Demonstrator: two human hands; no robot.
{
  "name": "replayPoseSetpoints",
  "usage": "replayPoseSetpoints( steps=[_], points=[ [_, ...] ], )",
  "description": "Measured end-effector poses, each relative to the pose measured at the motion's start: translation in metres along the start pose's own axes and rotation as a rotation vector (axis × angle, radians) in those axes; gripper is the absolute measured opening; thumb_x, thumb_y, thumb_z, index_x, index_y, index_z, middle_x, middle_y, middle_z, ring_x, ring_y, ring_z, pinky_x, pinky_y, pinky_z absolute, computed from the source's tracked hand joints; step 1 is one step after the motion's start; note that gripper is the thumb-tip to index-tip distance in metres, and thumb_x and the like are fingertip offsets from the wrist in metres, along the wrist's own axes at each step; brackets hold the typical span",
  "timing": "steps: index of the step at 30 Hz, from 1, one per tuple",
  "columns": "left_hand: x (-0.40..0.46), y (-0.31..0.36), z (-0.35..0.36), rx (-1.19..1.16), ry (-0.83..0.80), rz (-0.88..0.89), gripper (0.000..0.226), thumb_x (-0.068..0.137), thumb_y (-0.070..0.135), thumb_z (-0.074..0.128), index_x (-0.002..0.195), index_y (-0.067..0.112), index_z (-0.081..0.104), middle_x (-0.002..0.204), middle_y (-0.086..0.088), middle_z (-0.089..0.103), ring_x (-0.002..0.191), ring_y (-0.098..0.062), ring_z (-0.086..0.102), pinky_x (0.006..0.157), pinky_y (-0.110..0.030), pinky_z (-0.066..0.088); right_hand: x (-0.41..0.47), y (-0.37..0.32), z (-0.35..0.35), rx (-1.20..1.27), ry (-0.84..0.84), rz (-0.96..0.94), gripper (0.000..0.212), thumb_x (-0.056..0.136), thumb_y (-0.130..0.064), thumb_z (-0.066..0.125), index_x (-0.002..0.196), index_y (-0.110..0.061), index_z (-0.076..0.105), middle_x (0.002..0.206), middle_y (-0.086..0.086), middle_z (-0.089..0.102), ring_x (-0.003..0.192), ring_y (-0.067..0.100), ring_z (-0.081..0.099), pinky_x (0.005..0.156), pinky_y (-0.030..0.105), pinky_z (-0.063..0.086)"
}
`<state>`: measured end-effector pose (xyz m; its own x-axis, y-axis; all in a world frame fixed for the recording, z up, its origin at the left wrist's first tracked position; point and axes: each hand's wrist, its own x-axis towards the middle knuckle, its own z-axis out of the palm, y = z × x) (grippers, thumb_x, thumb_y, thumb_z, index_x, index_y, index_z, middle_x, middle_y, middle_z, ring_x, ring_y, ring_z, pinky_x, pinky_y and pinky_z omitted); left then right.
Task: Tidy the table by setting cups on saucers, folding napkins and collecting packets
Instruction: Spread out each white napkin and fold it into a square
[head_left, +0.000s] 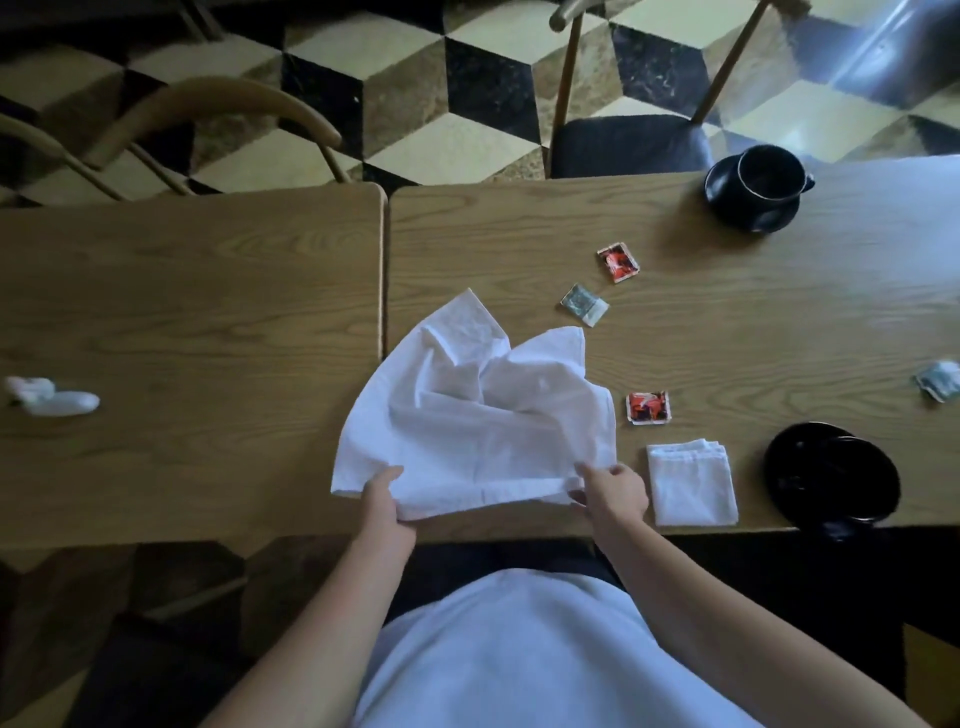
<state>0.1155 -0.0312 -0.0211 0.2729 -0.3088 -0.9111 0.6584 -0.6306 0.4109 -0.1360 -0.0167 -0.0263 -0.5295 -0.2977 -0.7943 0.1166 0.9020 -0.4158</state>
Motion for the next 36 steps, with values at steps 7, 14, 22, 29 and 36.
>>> replayPoseSetpoints(
  steps=[7,14,22,29,36],
  points=[
    [-0.015,-0.006,0.002,-0.093,0.045,-0.083,0.023,0.095,0.021,0.06,0.117,0.016,0.06,0.091,-0.005,0.065,0.078,-0.021,0.063,0.057,-0.032,0.05,-0.011,-0.006,-0.019,0.47,-0.211,0.342,0.014,0.098,-0.003,0.052,0.09,0.007,0.059,0.066,0.012,0.058,0.061,0.018,0.058,0.06,0.024,0.048],
    [-0.051,0.118,0.1,-0.16,-0.179,0.125,0.029,0.103,0.029,0.041,0.089,0.007,0.053,0.089,-0.019,0.058,0.074,-0.032,0.059,0.062,-0.045,0.056,-0.029,-0.185,-0.013,0.907,-0.508,0.189,0.03,0.098,-0.004,0.057,0.071,-0.015,0.049,0.058,-0.003,0.042,0.034,0.006,0.044,0.032,0.015,0.04],
    [-0.172,0.274,0.196,-0.21,-0.716,0.471,0.029,0.099,0.024,0.05,0.111,0.004,0.068,0.106,-0.021,0.069,0.099,-0.036,0.066,0.083,-0.045,0.06,-0.134,-0.351,-0.066,1.13,-0.733,-0.37,0.021,0.094,0.004,0.055,0.076,-0.004,0.062,0.053,0.003,0.061,0.044,0.009,0.059,0.041,0.015,0.045],
    [-0.173,0.279,0.171,-0.27,-0.704,0.543,0.029,0.096,0.029,0.055,0.118,0.01,0.059,0.112,-0.018,0.067,0.098,-0.031,0.068,0.073,-0.041,0.061,-0.142,-0.325,-0.088,1.087,-0.715,-0.475,0.018,0.094,0.0,0.056,0.08,-0.005,0.066,0.062,0.003,0.066,0.052,0.008,0.062,0.047,0.014,0.047],
    [-0.059,0.179,0.103,0.056,-0.284,0.36,0.019,0.094,0.03,0.055,0.102,0.014,0.063,0.079,-0.003,0.065,0.063,-0.016,0.062,0.045,-0.021,0.049,-0.055,-0.205,-0.052,0.852,-0.476,-0.048,0.03,0.1,-0.008,0.052,0.072,-0.014,0.043,0.034,-0.001,0.042,0.027,0.006,0.04,0.033,0.012,0.036]
  ],
)
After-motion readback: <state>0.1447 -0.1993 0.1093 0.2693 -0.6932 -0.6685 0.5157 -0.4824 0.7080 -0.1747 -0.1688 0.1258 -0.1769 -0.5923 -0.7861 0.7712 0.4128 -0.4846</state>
